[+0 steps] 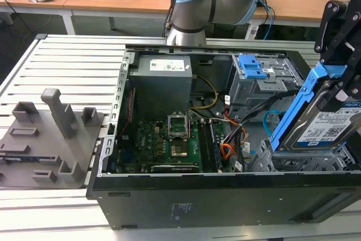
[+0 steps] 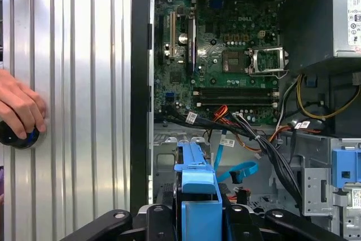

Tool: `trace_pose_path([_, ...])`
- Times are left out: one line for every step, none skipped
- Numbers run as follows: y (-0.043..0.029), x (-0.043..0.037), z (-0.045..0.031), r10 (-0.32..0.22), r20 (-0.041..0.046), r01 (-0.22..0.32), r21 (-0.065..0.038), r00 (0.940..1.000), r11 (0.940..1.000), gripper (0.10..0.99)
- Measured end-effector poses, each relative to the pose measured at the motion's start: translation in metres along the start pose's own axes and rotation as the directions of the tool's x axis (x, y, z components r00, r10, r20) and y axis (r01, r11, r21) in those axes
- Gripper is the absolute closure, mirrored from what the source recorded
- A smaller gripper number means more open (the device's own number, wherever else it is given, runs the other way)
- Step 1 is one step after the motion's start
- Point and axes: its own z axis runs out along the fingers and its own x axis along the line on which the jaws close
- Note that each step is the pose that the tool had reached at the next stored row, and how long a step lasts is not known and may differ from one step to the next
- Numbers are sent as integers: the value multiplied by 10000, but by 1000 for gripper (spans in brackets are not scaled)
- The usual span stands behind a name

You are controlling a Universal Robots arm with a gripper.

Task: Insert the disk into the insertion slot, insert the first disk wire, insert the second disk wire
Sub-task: 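Insert the disk into the insertion slot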

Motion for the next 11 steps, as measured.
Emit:
trace_pose_path([0,0,6,0,1,0,0,10000,10000,722])
trace_pose_path([-1,0,18,0,0,0,0,10000,10000,722])
trace_pose_path([-1,0,29,0,0,0,0,10000,10000,722])
trace_pose_path([-1,0,36,0,1,0,0,10000,10000,722])
trace_pose_path([-2,0,46,0,0,0,0,10000,10000,722])
trace_pose_path([-2,0,56,0,1,0,0,10000,10000,722])
trace_pose_path([-2,0,61,0,0,0,0,10000,10000,722])
trace_pose_path([-3,0,65,0,0,0,0,10000,10000,722])
trace_pose_path([-3,0,76,0,0,0,0,10000,10000,722])
trace_pose_path([-3,0,82,0,0,0,0,10000,10000,722])
trace_pose_path([-3,0,88,0,0,0,0,10000,10000,722])
